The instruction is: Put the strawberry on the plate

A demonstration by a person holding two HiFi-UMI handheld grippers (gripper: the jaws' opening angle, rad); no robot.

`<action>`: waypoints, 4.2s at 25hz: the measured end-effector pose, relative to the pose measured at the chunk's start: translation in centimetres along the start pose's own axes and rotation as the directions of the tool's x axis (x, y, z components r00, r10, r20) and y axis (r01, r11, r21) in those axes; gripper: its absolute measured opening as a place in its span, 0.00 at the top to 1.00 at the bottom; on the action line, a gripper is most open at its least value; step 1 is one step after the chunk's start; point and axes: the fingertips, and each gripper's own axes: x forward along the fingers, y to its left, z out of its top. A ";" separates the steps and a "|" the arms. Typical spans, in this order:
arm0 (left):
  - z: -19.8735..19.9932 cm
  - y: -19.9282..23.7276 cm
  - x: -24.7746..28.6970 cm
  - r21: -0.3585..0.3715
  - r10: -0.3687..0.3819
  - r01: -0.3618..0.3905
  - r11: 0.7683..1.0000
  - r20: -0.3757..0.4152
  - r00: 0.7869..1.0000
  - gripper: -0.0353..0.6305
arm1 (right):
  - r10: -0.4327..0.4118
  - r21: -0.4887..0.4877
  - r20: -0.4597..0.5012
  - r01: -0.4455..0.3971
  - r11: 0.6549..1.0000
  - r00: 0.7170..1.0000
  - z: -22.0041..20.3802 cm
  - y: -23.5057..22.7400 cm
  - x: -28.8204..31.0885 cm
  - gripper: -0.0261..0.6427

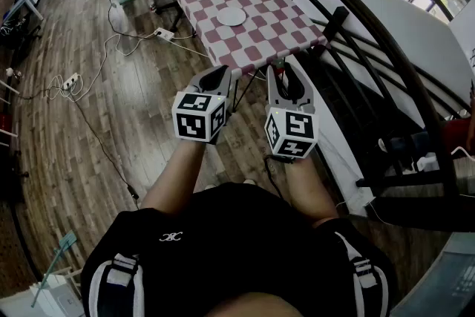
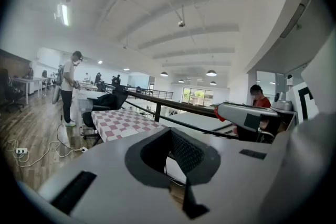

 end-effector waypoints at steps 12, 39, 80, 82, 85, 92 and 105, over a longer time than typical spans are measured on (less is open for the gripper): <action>-0.1 -2.5 1.6 0.003 -0.003 0.003 1.000 -0.011 1.000 0.96 | 0.040 0.035 0.034 -0.041 0.999 0.999 0.0 -2.3 -0.4 0.74; -1.0 -1.8 8.7 -0.004 0.100 -0.100 0.995 -0.022 0.995 0.96 | 0.146 0.059 0.010 -0.147 0.987 0.989 -2.3 -7.5 5.7 0.75; 3.3 26.7 32.2 -0.114 -0.026 0.009 0.993 -0.146 0.989 0.96 | 0.092 0.101 -0.164 -0.076 0.992 0.982 -7.6 -4.5 42.1 0.75; 2.9 27.2 33.0 -0.131 -0.012 -0.008 0.991 -0.152 0.988 0.96 | 0.112 0.106 -0.186 -0.093 0.990 0.976 -8.6 -4.7 43.3 0.75; 2.0 27.8 34.2 -0.144 0.009 -0.032 0.989 -0.163 0.987 0.96 | 0.137 0.098 -0.212 -0.118 0.988 0.968 -10.2 -5.1 44.9 0.75; -2.2 29.7 35.8 -0.201 0.106 -0.151 0.968 -0.220 0.970 0.96 | 0.274 0.101 -0.342 -0.254 0.962 0.899 -16.5 -4.6 48.9 0.75; -6.0 32.1 38.3 -0.244 0.212 -0.286 0.927 -0.289 0.933 0.96 | 0.421 0.127 -0.549 -0.425 0.896 0.722 -27.5 -3.5 54.3 0.75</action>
